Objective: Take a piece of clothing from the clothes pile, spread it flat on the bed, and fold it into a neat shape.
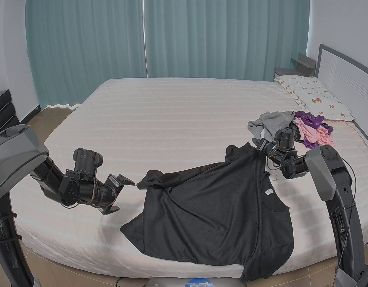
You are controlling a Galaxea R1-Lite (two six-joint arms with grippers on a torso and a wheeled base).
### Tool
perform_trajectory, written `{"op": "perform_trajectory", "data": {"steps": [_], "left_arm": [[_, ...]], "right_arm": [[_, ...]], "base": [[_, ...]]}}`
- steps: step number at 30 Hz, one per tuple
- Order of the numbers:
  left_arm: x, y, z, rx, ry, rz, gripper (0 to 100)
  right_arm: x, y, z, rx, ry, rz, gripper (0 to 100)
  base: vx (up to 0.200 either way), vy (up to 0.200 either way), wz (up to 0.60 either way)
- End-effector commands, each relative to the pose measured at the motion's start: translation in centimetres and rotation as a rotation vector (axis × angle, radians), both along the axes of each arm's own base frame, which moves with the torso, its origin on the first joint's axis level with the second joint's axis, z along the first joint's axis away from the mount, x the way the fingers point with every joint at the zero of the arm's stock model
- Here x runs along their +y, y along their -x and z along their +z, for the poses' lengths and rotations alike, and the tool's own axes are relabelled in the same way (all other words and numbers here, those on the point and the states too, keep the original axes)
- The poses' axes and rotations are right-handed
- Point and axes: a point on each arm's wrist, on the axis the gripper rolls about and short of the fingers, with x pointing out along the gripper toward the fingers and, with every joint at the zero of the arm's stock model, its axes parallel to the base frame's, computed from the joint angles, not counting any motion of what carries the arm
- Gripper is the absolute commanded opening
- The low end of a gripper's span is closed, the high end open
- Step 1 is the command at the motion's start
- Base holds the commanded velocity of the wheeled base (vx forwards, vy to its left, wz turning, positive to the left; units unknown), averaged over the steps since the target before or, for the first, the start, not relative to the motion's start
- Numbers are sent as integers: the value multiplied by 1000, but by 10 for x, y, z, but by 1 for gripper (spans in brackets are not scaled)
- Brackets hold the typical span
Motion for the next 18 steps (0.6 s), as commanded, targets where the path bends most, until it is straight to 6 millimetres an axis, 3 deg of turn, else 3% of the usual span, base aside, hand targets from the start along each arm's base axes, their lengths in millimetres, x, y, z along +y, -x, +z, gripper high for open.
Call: {"op": "perform_trajectory", "data": {"steps": [1,4,6,7,8,14,17,18], "left_arm": [[-2,2,-1,5,0,-9,100],[-3,5,-1,11,0,-14,100],[-4,7,-1,10,-5,-21,100],[-5,7,-1,12,-5,-22,100],[-4,8,-2,15,-12,-28,100],[-3,15,-2,23,-18,-34,100],[-3,17,3,12,-16,-33,100],[-2,19,5,10,-13,-33,100]], "right_arm": [[-11,17,9,47,-9,-7,100],[-18,31,18,65,-19,0,100],[-25,58,31,92,-37,33,100],[-25,59,31,95,-38,34,100],[-26,78,36,111,-45,54,100],[-27,138,54,138,-140,83,100],[-27,170,52,191,-176,111,100],[-27,191,48,222,-184,126,100]], "base": [[0,0,0],[0,0,0],[0,0,0],[0,0,0],[0,0,0],[0,0,0],[-200,0,0],[-200,0,0]]}}
